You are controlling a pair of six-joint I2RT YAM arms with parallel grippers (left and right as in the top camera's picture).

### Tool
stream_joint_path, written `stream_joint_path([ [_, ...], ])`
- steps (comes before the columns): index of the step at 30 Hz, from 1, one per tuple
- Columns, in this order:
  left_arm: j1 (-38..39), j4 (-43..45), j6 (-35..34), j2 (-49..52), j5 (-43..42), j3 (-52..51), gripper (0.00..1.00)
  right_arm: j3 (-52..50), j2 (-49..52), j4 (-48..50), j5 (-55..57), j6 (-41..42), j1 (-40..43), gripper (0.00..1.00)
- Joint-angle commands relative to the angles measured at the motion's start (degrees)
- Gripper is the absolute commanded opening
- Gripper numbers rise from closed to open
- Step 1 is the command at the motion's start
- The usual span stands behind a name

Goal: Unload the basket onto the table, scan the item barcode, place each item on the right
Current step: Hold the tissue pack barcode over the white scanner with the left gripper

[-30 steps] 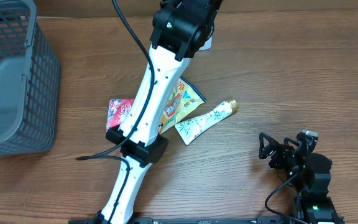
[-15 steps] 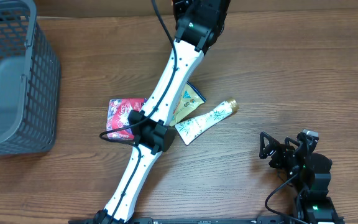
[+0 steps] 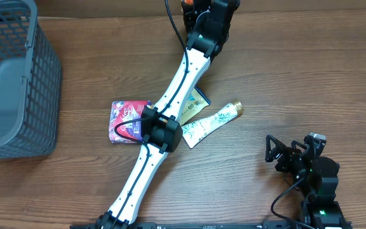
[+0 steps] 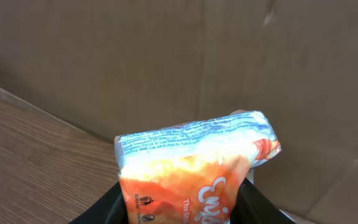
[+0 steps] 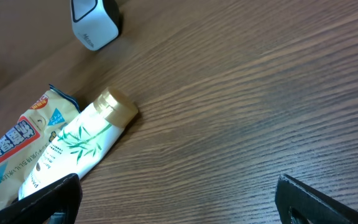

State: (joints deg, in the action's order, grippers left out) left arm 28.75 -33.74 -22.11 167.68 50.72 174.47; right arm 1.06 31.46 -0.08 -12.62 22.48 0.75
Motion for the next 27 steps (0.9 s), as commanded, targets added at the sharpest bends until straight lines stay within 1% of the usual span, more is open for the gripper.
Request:
stream_joint_path([
  [1, -0.5, 1.8, 2.6, 1.7, -1.0, 0.6, 0.4, -0.6, -0.1, 0.5, 0.6, 0.1, 0.1, 1.0],
  [9, -1.8, 5.6, 3.4, 1.7, -5.2, -0.9, 0.42, -0.6, -0.1, 0.9, 0.6, 0.1, 0.1, 1.0],
  [12, -1.8, 5.9, 4.2, 1.7, -7.6, -0.9, 0.41, -0.6, -0.1, 0.9, 0.6, 0.1, 0.1, 1.0],
  [16, -1.8, 5.9, 4.6, 1.7, -8.5, -1.1, 0.4, -0.6, -0.1, 0.9, 0.6, 0.1, 0.1, 1.0],
  [21, -1.7, 3.7, 5.9, 1.7, -12.8, -1.2, 0.39, -0.6, -0.1, 0.9, 0.6, 0.1, 0.1, 1.0],
  [27, -1.7, -0.4, 5.8, 1.7, -13.8, -1.2, 0.38, -0.6, -0.1, 1.1, 0.6, 0.1, 0.1, 1.0],
])
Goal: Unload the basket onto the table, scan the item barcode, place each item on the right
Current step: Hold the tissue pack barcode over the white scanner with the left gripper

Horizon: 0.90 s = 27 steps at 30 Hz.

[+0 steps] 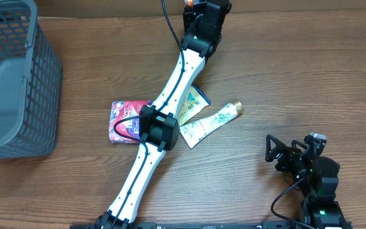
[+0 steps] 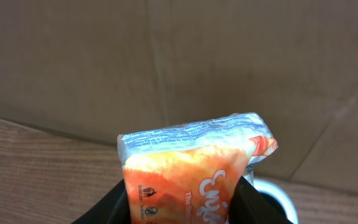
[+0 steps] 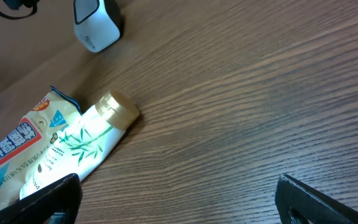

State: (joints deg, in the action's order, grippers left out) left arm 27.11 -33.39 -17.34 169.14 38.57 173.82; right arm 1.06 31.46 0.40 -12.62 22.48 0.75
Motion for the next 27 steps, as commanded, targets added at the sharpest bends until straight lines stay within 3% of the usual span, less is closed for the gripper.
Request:
stream_joint_path([
  [1, -0.1, -0.9, 1.1, 0.3, -2.1, -0.6, 0.38, -0.6, -0.1, 0.6, 0.6, 0.1, 0.1, 1.0],
  [14, 0.7, 2.8, 1.1, 0.3, -1.9, -3.7, 0.31, -0.6, -0.1, 0.6, 0.6, 0.1, 0.1, 1.0],
  [27, 4.5, 5.4, 4.1, 0.3, 6.6, -5.9, 0.3, -0.6, -0.1, 0.6, 0.6, 0.1, 0.1, 1.0],
])
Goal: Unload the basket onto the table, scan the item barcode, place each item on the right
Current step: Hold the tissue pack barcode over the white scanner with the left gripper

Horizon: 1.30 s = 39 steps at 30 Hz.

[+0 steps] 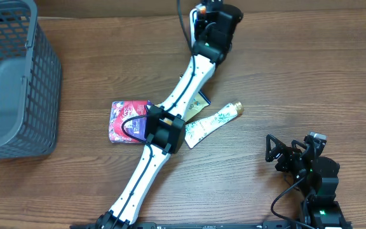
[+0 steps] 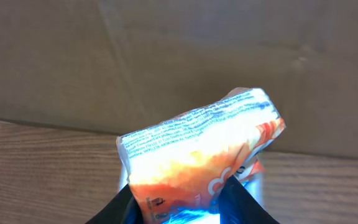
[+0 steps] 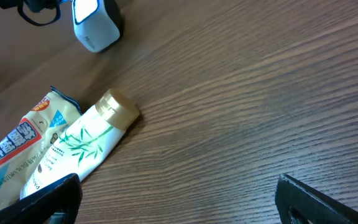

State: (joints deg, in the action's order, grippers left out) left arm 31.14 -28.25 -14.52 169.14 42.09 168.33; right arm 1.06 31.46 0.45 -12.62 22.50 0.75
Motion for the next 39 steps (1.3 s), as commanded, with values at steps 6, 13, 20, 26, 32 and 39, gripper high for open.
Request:
stream_joint_path([
  [6, 0.1, 0.1, 1.3, 0.2, 3.9, -0.4, 0.31, -0.6, -0.1, 0.7, 0.6, 0.0, 0.1, 1.0],
  [13, 0.1, 2.2, 5.6, -0.2, 7.5, 0.1, 0.32, -0.6, -0.1, 0.7, 0.6, 0.0, 0.1, 1.0],
  [20, 0.5, 2.1, 7.3, -0.2, 8.5, 2.4, 0.32, -0.6, -0.1, 0.8, 0.6, 0.0, 0.1, 1.0],
  [26, 2.5, 1.0, 7.3, -0.2, 7.3, 6.5, 0.32, -0.6, -0.1, 0.8, 0.6, 0.1, 0.1, 1.0],
  [32, 4.5, -8.0, 1.6, -0.5, -6.3, 11.8, 0.28, -0.6, -0.1, 1.2, 0.6, 0.1, 0.1, 1.0],
  [39, 4.0, -17.3, -6.7, -3.7, -14.5, 11.8, 0.36, -0.6, -0.1, 1.4, 0.5, 0.1, 0.1, 1.0],
])
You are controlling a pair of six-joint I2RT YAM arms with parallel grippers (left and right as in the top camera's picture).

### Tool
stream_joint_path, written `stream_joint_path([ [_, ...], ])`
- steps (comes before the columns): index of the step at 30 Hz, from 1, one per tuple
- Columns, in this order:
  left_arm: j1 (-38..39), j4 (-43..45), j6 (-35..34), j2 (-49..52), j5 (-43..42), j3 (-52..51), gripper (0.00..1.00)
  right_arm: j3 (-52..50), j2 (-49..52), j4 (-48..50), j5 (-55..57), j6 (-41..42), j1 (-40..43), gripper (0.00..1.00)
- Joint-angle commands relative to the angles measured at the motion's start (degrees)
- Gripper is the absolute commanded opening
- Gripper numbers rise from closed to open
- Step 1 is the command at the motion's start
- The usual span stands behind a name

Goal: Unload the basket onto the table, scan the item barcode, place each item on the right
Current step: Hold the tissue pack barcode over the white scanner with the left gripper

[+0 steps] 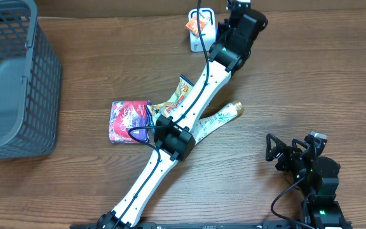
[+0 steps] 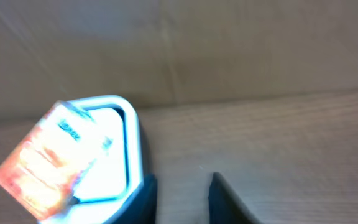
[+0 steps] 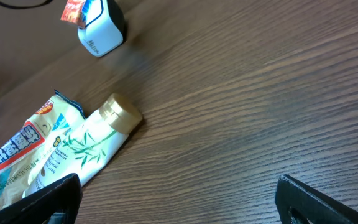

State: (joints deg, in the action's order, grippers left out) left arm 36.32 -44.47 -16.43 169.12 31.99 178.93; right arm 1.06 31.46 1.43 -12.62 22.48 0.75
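An orange snack packet [image 1: 196, 24] rests against the top of the white barcode scanner [image 1: 199, 38] at the table's back edge. In the left wrist view the packet [image 2: 47, 158] lies blurred across the scanner's lit face [image 2: 114, 155], off to the left of my fingers. My left gripper [image 2: 180, 196] stands open with a narrow gap and only bare table between its fingers; in the overhead view the left gripper [image 1: 239, 11] is just right of the scanner. My right gripper [image 3: 182, 202] is open wide at the front right, holding nothing. The right wrist view shows the packet [image 3: 73, 10] at the scanner's [image 3: 101, 34] top.
A red-purple pouch [image 1: 129, 121], a yellow snack bag [image 1: 180, 95] and a white tube with a gold cap [image 1: 216, 119] lie mid-table under the left arm. A grey basket [image 1: 14, 79] stands at the far left. A cardboard wall [image 2: 229, 50] rises behind the scanner.
My left gripper held the orange packet over the scanner; now it has let go and sits to the right of the scanner, with the packet lying against the scanner. The right arm is unchanged.
My left gripper held the orange packet up near the back wall, left of the scanner. It then stood closer with the scanner's edge showing, then with the packet over the lit scanner face. Now the packet is released at the scanner.
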Motion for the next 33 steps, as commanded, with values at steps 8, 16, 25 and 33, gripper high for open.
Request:
stream_joint_path([
  [8, -10.3, -8.1, -1.5, -10.0, -11.0, 1.2, 0.86, -0.6, -0.1, 0.5, 0.5, 0.1, 0.1, 1.0],
  [16, -19.9, -11.6, 3.2, -10.1, -26.9, 0.1, 0.82, -0.6, -0.1, 0.4, 0.5, 0.1, 0.1, 1.0],
  [25, -17.9, -13.7, 11.5, -10.1, -29.6, -2.4, 0.81, -0.6, -0.1, 0.4, 0.5, 0.1, 0.1, 1.0],
  [33, -17.6, -14.2, 11.1, -10.0, -30.4, -6.0, 0.8, -0.6, -0.1, 0.4, 0.5, 0.1, 0.1, 1.0],
])
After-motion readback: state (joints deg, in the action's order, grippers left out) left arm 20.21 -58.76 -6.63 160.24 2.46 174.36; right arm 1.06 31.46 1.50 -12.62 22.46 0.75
